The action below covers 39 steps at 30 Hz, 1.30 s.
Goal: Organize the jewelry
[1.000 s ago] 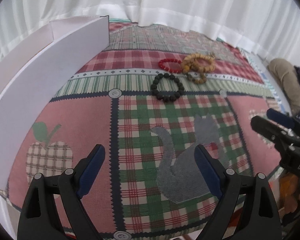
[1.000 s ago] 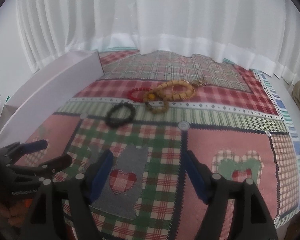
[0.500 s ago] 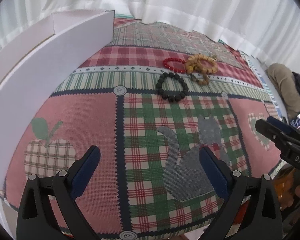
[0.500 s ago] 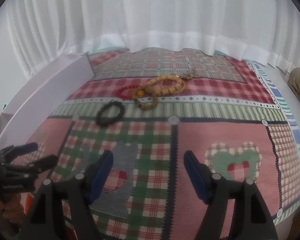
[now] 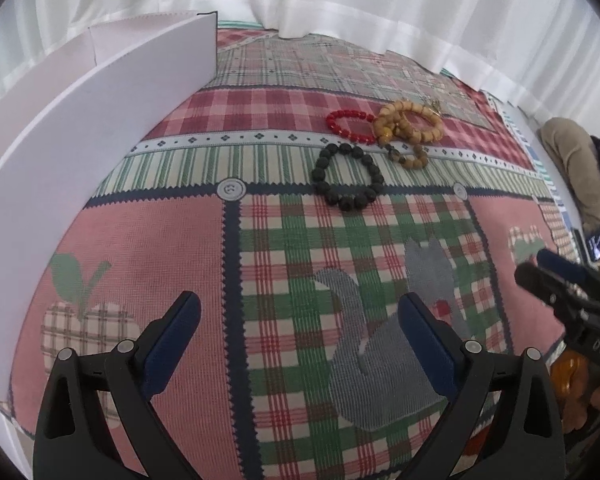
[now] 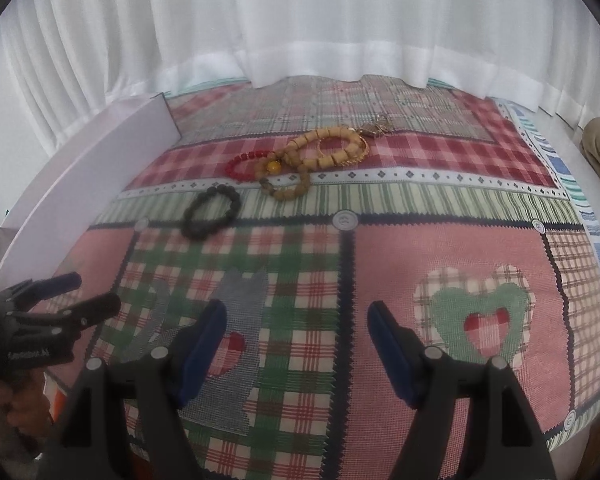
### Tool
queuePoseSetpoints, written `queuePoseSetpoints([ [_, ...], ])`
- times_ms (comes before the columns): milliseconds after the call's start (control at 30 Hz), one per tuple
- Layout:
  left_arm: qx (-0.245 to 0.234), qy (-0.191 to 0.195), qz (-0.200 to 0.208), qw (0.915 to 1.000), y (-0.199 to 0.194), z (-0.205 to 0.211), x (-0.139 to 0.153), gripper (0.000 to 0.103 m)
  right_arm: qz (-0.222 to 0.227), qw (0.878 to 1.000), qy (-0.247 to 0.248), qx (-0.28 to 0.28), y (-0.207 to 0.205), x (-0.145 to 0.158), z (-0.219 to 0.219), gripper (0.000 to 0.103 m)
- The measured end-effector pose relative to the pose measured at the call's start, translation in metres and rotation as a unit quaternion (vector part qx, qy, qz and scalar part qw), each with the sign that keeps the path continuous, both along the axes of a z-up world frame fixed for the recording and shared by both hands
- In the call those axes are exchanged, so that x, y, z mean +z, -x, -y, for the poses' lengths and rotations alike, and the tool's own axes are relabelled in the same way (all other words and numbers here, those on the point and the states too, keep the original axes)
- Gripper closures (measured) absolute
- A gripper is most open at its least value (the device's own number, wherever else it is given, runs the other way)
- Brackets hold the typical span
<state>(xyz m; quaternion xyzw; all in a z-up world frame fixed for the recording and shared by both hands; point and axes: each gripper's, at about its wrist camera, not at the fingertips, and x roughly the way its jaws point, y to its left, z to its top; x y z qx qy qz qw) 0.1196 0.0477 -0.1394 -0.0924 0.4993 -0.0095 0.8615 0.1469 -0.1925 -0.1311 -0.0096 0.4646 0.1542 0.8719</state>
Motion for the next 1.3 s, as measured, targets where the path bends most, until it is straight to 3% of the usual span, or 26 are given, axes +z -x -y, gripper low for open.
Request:
queuePoseSetpoints([
  [200,0.009,0.005,-0.003,0.9999,-0.026,-0.007,0.003,0.004,-0.011,1.000,-0.005,0.000,-0.003,-0.005,0.002,0.029],
  [500,0.007,-0.024,-0.004,0.9997,-0.076,0.000,0.005,0.004,-0.016,1.000,-0.010,0.000,-0.007,-0.007,0.006,0.029],
  [767,0.012,-0.065,-0.023,0.9975,-0.111,0.005,-0.018,0.006,-0.026,0.999,-0.013,-0.016,-0.011,-0.012,0.017,0.029],
  [1300,0.003,-0.095,-0.054,0.9940,-0.128,0.011,-0.045,0.007,-0.034,0.999,-0.018,-0.015,-0.013,-0.016,0.019,0.029],
])
